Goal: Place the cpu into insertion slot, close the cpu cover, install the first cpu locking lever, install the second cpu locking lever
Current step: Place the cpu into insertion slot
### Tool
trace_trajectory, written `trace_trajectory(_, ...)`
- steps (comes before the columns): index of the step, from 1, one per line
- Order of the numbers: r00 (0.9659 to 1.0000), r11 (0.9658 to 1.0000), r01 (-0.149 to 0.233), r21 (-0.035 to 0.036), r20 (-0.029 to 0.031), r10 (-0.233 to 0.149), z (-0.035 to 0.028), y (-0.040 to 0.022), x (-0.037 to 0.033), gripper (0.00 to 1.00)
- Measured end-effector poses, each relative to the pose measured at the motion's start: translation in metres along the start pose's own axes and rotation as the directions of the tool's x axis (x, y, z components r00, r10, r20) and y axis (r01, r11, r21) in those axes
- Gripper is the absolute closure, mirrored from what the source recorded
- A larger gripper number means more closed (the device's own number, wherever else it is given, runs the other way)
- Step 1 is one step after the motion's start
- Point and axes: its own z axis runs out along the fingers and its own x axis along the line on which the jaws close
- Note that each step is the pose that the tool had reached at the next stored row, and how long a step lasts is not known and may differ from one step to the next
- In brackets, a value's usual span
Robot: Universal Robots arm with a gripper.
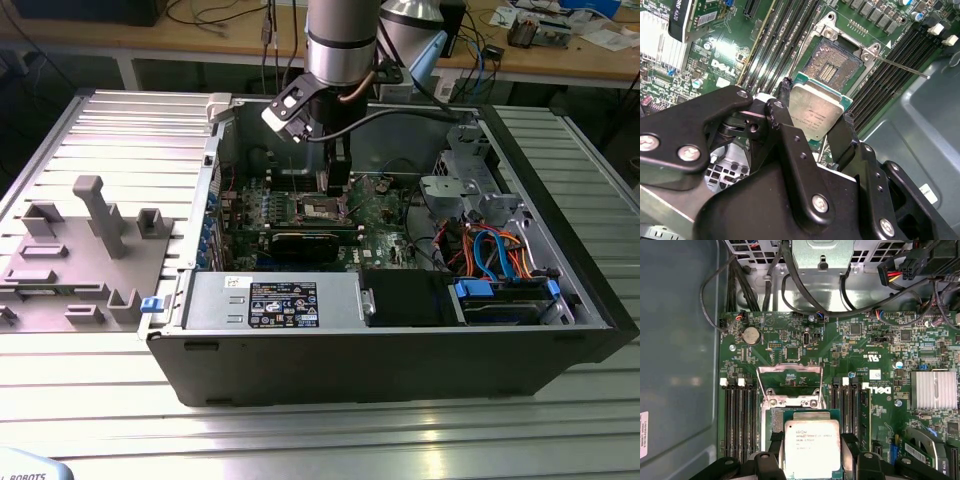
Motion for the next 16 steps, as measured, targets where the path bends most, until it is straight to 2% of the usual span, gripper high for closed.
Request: trace_trajectory(16,1.0,1.0,0.0,0.0,0.0,0.0,0.0036,-0.0002,-0.0001,0.46)
